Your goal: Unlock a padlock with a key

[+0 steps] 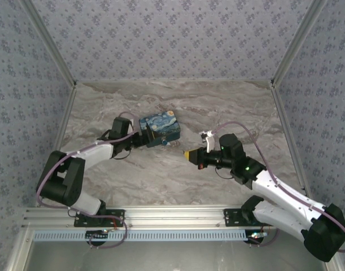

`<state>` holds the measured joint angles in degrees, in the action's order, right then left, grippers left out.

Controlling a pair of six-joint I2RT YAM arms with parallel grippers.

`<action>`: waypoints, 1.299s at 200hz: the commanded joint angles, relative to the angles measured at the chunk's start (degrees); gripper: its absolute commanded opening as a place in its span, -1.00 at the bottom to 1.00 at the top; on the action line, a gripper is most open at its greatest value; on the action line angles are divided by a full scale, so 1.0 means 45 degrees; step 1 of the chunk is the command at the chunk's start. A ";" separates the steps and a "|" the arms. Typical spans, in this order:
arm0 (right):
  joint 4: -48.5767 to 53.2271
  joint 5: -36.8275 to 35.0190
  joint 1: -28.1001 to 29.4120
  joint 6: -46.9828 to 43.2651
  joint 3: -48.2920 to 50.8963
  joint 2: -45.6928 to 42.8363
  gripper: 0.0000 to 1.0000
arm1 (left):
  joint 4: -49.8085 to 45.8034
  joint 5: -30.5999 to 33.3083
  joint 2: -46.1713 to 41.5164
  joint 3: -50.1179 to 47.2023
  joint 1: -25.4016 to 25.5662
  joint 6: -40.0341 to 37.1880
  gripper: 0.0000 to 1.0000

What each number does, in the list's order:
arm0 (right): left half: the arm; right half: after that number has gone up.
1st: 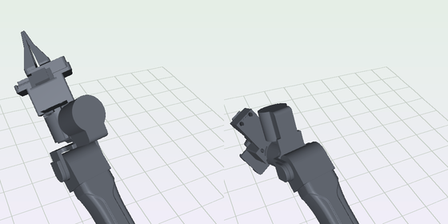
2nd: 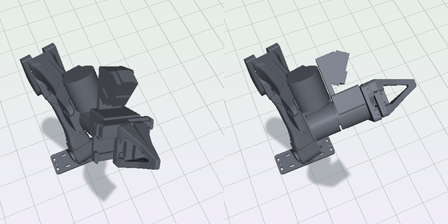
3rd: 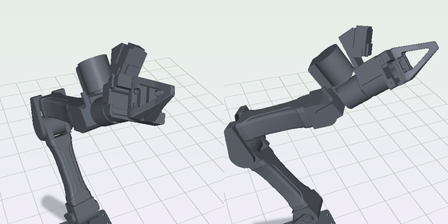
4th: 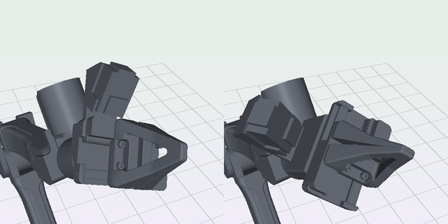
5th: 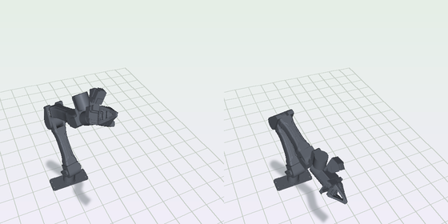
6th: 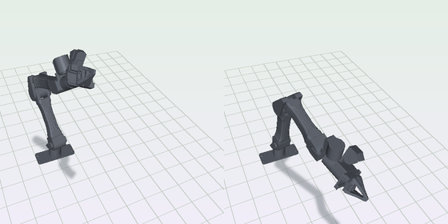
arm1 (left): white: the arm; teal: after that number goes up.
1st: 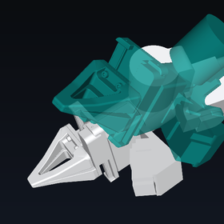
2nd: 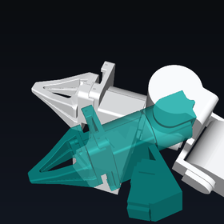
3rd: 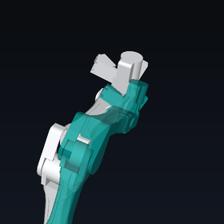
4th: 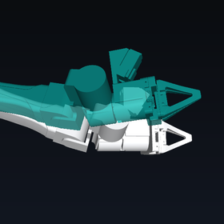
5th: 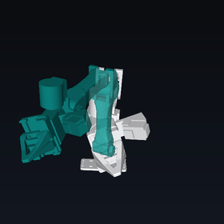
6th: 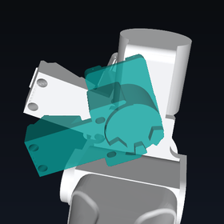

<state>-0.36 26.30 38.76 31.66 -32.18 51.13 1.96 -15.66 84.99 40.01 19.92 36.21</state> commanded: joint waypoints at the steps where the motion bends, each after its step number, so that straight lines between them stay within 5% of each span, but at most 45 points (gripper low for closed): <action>1: -0.0056 -0.0065 0.0060 -0.0063 -0.0406 0.0081 -1.00 | -0.2069 0.0928 -0.0147 -0.0783 -0.0494 -0.0453 0.79; 78: -0.0193 0.0033 0.0063 -0.0043 -0.0543 0.0348 -1.00 | -0.2983 0.0665 -0.0815 -0.0415 -0.2439 -0.1097 0.78; 141: -0.0429 0.0071 0.0125 0.0053 -0.0345 0.0385 -1.00 | -0.1772 -0.0557 -0.1865 -0.0323 -0.2492 -0.1605 0.83; 204: -0.1773 0.0043 0.0579 0.0366 -0.0151 0.1451 -1.00 | -0.0032 -0.1021 -0.5268 -0.2714 -0.0661 -0.2234 0.87; 260: -0.4770 0.0581 0.0634 0.1446 -0.0149 0.3413 -1.00 | 0.1456 -0.0405 -0.5811 -0.4133 0.1373 -0.3635 0.81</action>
<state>-12.32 26.83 41.56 34.17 -32.60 62.89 4.16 -18.50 59.27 22.00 24.93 24.16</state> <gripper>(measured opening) 0.059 0.907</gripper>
